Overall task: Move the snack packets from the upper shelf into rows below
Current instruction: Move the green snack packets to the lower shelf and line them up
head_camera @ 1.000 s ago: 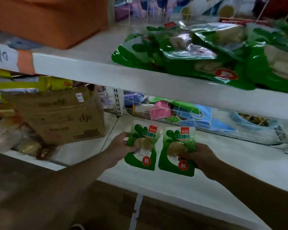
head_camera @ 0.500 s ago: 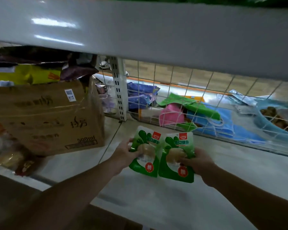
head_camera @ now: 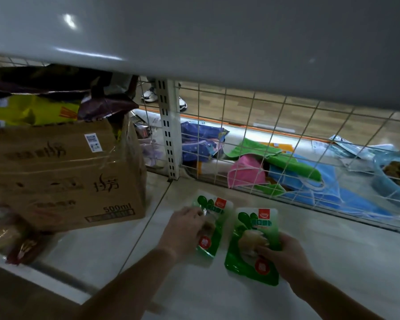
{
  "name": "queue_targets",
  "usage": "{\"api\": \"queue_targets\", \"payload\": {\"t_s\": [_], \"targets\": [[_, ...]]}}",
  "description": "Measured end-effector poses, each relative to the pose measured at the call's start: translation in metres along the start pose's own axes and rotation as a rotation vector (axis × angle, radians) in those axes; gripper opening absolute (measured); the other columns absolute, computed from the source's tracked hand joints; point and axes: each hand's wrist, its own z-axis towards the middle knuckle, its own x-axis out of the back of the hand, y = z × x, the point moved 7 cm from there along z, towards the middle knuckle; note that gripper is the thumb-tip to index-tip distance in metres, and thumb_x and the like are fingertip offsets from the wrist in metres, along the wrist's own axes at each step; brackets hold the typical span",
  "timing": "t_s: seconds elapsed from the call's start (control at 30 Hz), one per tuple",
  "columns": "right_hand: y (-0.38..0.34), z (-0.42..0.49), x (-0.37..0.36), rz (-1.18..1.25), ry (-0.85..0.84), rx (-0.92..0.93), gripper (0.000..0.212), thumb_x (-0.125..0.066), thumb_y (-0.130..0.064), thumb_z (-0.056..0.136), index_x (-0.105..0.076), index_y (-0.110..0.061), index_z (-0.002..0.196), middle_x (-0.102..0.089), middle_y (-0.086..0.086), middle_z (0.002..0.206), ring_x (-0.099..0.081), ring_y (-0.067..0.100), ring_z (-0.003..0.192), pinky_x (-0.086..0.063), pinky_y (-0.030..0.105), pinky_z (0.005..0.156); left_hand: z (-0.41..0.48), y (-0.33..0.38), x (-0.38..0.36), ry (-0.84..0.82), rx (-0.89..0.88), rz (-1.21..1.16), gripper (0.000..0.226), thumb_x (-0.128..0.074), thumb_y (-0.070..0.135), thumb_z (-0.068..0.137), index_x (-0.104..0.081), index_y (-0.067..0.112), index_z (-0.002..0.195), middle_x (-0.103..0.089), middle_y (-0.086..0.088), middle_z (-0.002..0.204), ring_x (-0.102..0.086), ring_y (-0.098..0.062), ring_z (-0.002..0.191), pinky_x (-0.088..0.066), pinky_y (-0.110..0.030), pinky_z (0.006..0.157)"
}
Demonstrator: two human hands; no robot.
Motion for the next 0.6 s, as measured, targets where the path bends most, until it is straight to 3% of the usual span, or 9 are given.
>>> {"api": "queue_targets", "payload": {"t_s": [0.1,0.3,0.4,0.6], "targets": [[0.002,-0.002,0.002,0.015,-0.005,-0.004,0.026,-0.072,-0.004,0.083,-0.065,-0.016,0.105,-0.074,0.01,0.093,-0.074,0.023,0.081,-0.06,0.033,0.062,-0.008,0.005,-0.008,-0.015,-0.085,-0.041,0.035,-0.058,0.032,0.097,-0.055,0.032,0.133,-0.041,0.014,0.149,-0.039,-0.012,0.134,-0.03,-0.034,0.118],[0.006,0.001,0.01,0.032,0.005,-0.011,0.029,-0.073,-0.003,0.082,-0.065,-0.014,0.108,-0.073,0.012,0.095,-0.074,0.026,0.082,-0.061,0.036,0.064,0.015,0.002,-0.015,-0.061,-0.03,-0.081,0.064,-0.05,0.007,0.099,-0.029,0.035,0.153,-0.01,0.015,0.163,-0.014,-0.014,0.15,-0.021,-0.033,0.123],[0.006,0.002,0.012,0.047,-0.001,-0.026,0.03,-0.073,-0.003,0.082,-0.064,-0.014,0.109,-0.074,0.012,0.096,-0.074,0.026,0.082,-0.062,0.039,0.068,0.029,0.004,-0.015,-0.064,-0.017,-0.092,0.072,-0.048,-0.001,0.096,-0.026,0.035,0.154,-0.007,0.013,0.165,-0.008,-0.013,0.152,-0.013,-0.03,0.123],[0.006,0.002,0.011,0.08,-0.011,-0.038,0.027,-0.072,-0.003,0.083,-0.064,-0.014,0.106,-0.073,0.013,0.096,-0.074,0.026,0.083,-0.062,0.039,0.068,0.034,0.003,-0.023,-0.087,0.03,-0.135,0.082,-0.045,-0.008,0.094,-0.019,0.038,0.156,0.003,0.014,0.166,0.0,-0.012,0.153,-0.016,-0.035,0.125]]}}
